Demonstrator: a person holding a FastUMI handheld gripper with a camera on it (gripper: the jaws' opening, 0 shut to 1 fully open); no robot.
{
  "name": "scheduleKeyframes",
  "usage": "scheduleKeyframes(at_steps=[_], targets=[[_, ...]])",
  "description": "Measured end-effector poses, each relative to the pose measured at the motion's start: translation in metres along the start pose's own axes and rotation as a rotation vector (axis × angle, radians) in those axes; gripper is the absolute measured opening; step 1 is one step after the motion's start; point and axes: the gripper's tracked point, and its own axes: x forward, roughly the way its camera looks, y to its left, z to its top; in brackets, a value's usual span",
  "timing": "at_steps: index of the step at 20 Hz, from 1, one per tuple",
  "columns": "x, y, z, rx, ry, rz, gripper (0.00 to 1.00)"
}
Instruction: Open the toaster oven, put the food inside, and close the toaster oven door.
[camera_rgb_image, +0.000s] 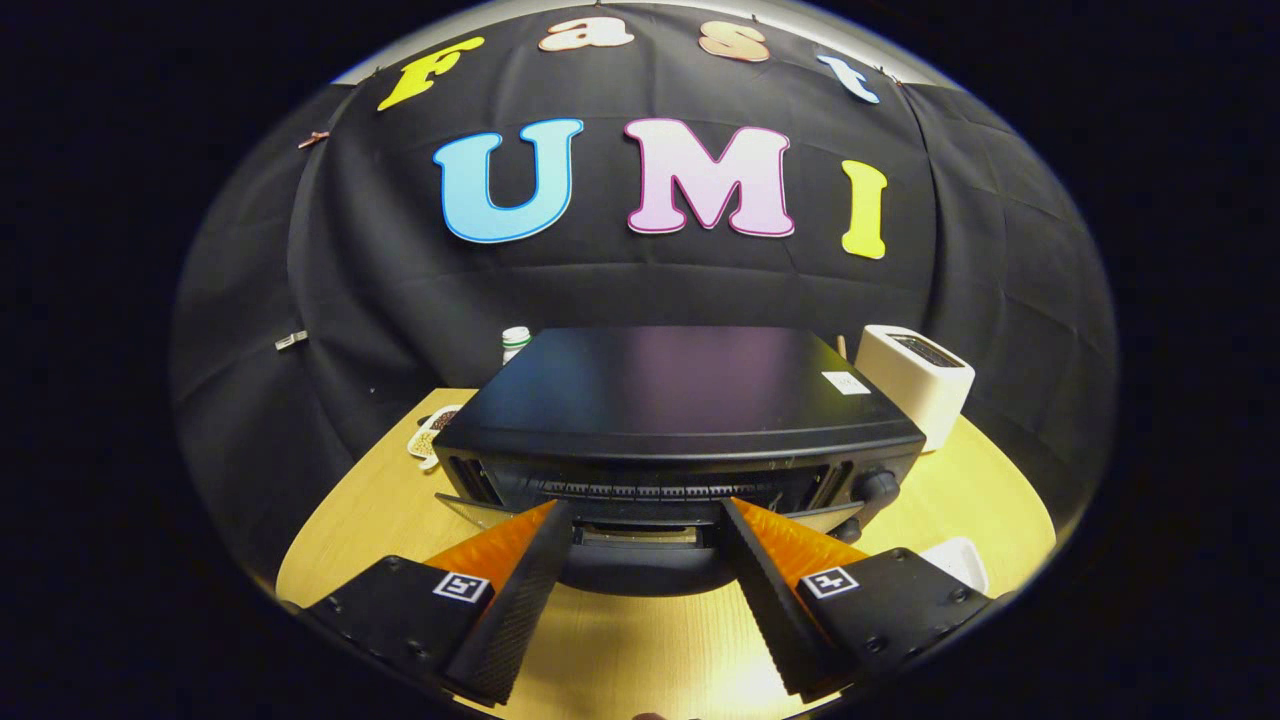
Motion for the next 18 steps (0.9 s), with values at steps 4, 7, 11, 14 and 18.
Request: scheduleKeyframes(at_steps=[4,7,11,14,18], targets=[[-0.02,0.002,-0.025,0.003,0.032,0.003,0.97],[-0.033,0.002,-0.047,-0.002,0.069,0.01,0.97],[-0.05,0.003,-0.099,-0.002,0.195,0.036,0.97],[-0.051,-0.012,-0.15,0.021,0.337,0.014,0.98],[-0.064,-0.03,-0.154,-0.032,0.337,0.032,0.98]])
